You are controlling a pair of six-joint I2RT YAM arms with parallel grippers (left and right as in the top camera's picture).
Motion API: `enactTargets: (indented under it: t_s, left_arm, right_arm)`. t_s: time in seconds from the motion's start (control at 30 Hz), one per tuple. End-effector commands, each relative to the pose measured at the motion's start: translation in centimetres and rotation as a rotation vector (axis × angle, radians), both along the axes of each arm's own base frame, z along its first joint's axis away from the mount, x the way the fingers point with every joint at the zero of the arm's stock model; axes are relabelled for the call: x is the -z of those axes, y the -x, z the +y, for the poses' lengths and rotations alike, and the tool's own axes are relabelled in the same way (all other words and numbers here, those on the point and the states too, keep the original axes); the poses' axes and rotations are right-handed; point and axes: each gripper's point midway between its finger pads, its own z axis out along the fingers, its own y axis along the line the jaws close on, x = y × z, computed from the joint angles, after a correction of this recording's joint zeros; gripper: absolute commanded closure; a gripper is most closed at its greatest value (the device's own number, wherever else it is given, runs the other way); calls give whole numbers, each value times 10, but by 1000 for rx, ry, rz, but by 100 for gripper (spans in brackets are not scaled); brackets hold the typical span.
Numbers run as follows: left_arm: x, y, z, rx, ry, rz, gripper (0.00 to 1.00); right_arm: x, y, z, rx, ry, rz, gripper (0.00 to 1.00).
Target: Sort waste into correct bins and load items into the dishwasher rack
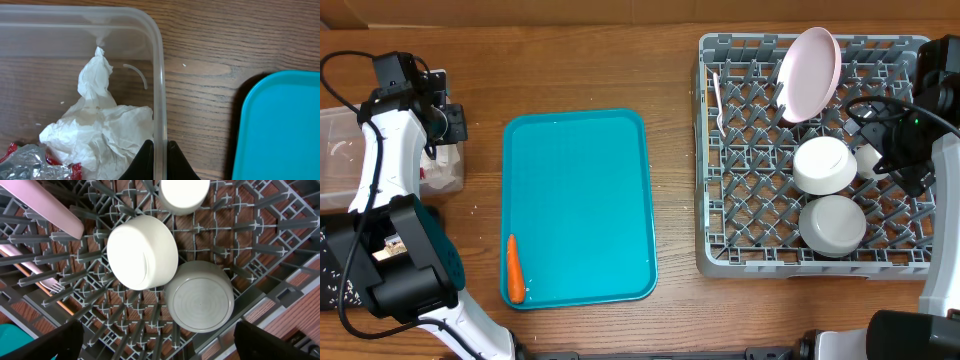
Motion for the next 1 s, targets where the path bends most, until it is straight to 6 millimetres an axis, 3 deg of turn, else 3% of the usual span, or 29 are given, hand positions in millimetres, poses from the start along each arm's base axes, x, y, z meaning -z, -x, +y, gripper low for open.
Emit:
enactTargets:
  t_s: [0.0, 0.4, 0.97]
  left_arm:
    - [4, -4, -9, 15, 9, 1, 92]
    - [5, -6, -19, 67, -3, 9, 96]
    - [-5, -25, -29, 233, -18, -75, 96]
  right_arm:
    - [0, 0, -1, 1, 0, -4, 0]
    - [0, 0, -1, 1, 0, -4, 0]
    - [0, 0, -1, 1, 0, -4, 0]
